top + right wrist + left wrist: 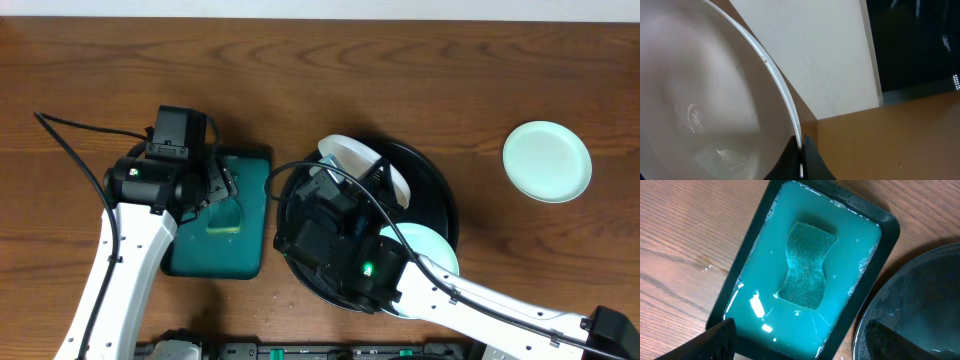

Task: Clean dirty plates on tray and stack at the side
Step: 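Carry the plate right and lower it onto the first plate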

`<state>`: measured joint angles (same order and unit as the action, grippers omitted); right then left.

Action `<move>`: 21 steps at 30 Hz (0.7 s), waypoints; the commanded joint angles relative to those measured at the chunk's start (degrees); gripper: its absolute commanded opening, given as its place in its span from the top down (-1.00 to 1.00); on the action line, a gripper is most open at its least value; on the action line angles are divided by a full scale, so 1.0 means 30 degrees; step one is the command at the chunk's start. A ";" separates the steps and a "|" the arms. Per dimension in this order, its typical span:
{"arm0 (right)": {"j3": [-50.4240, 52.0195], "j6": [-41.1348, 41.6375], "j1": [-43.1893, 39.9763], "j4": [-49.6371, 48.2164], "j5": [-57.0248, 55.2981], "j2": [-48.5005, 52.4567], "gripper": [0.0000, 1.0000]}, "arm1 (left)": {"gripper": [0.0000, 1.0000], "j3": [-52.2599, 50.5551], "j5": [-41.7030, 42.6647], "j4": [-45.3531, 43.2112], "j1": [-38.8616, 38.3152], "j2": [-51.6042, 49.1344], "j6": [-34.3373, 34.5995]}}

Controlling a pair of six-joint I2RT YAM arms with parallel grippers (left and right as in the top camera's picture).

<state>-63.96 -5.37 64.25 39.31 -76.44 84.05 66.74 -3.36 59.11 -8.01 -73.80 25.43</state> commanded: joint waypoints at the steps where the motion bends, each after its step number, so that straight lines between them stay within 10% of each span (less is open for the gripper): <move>1: -0.0146 0.0466 -0.0313 -0.0444 0.2535 0.0117 0.98 | -0.64 0.0357 -0.0226 0.0058 0.0036 -0.0087 -0.0109; 10: -0.0182 0.3701 0.0022 0.1115 0.2769 0.0007 0.98 | -0.64 0.0357 -0.0233 0.0102 0.0036 -0.0087 -0.0109; 21: -0.0160 1.0659 -0.7555 -0.0386 1.8462 0.0022 0.98 | -0.64 0.0342 -0.0226 0.0146 0.0036 -0.0087 -0.0109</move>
<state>-63.99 20.18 46.52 39.05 -34.85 84.05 66.74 -3.36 59.33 -8.01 -73.80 25.43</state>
